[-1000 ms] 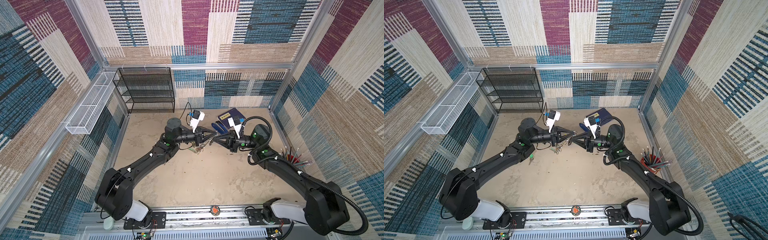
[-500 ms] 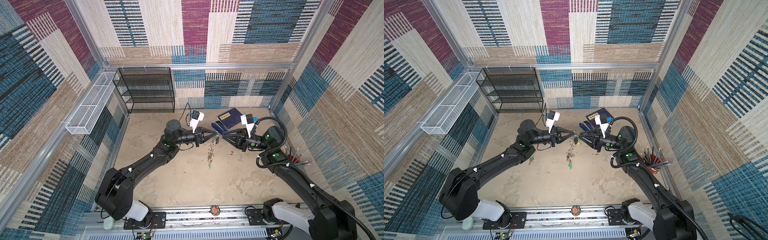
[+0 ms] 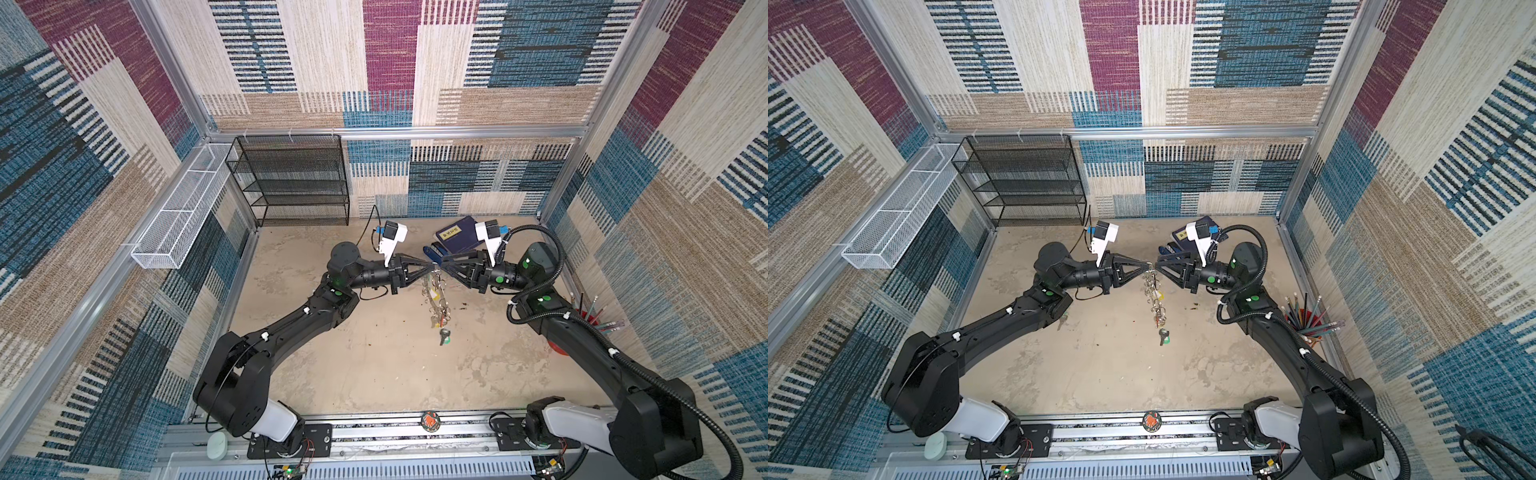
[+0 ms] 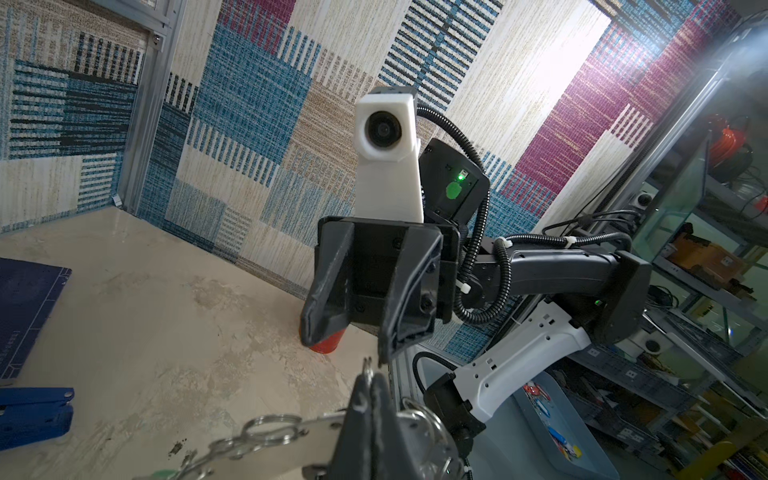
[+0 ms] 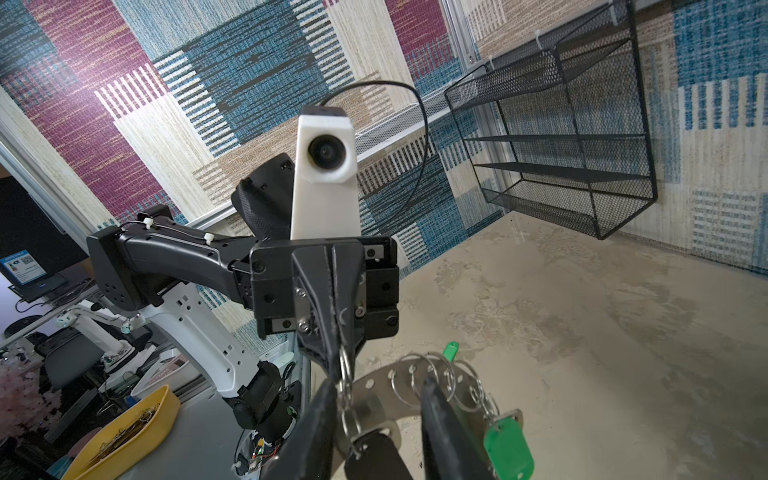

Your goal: Put the keys on the keyring

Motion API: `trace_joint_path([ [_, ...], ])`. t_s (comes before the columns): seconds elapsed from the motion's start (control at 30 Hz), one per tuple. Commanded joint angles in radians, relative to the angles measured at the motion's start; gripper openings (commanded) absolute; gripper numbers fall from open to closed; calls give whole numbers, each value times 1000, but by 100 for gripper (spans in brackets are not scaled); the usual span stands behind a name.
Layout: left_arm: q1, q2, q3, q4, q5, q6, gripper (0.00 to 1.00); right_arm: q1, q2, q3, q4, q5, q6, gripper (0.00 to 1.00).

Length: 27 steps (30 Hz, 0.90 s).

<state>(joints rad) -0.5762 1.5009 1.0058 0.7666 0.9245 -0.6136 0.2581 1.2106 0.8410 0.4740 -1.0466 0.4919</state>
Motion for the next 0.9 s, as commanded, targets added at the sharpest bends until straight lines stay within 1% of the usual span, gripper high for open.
trace_joint_path([
  [0.0,2,-3,-4,64,17,-28,0,1,18,9,45,-4,17,36],
  [0.1,1,-3,-3,58,15,-25,0,3,19,-10,98,-38,48,38],
  [0.17,1,-1,0,59,15,-27,0,7,12,-21,99,-47,45,42],
  [0.2,1,0,2,61,17,-28,0,10,11,-23,97,-50,44,42],
  [0.3,-1,5,6,62,20,-32,0,13,10,-31,98,-51,46,40],
  [0.4,-2,9,6,63,20,-32,0,18,13,-39,136,-62,69,38],
  [0.5,-5,11,7,71,24,-37,0,23,27,-32,137,-56,71,33],
  [0.6,-7,13,8,68,26,-36,0,27,41,-26,139,-54,72,23],
  [0.73,-9,14,7,62,26,-31,0,33,50,-20,130,-54,62,16],
  [0.87,-10,15,11,42,30,-15,0,38,48,-21,130,-50,63,5],
])
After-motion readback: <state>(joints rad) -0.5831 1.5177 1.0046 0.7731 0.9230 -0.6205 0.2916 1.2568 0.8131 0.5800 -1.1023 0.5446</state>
